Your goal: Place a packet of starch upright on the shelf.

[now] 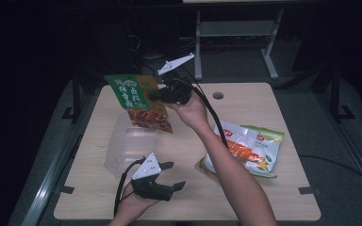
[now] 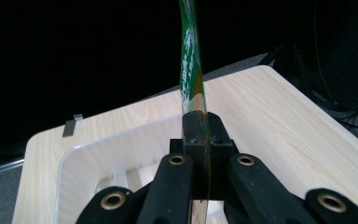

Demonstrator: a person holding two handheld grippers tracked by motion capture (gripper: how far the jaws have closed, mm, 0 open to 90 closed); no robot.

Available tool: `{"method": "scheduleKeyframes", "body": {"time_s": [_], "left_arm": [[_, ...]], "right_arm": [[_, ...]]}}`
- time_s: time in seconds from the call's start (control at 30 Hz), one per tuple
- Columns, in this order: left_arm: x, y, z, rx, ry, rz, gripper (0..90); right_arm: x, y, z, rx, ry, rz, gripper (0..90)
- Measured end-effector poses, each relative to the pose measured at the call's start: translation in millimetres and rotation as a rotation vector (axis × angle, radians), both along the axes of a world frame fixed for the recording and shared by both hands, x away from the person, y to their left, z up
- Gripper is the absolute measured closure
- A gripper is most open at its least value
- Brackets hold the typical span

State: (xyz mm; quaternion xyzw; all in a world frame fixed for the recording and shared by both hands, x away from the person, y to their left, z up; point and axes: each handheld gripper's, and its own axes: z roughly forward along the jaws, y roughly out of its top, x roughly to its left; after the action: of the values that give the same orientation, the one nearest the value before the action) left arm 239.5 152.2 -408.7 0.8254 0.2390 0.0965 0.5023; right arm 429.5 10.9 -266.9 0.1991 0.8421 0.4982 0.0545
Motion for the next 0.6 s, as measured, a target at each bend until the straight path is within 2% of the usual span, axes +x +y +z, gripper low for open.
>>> {"method": "scheduleKeyframes", "body": {"time_s": [0.33,0.5,0.6], "left_arm": [[-0.1,2.9,1.5,-0.011,0.007,0.01,24.0],[-0.4,2.3,1.0,-0.012,0.005,0.009,23.9],[-1.3,2.3,0.9,0.0,0.002,0.005,23.9]], "right_arm": [[10.6,21.4,-15.8,0.022,0.018,-0.008,89.7],[8.0,24.0,-14.7,0.014,0.005,-0.003,89.7],[0.7,23.3,-7.9,0.023,-0.006,0.008,89.7]]}}
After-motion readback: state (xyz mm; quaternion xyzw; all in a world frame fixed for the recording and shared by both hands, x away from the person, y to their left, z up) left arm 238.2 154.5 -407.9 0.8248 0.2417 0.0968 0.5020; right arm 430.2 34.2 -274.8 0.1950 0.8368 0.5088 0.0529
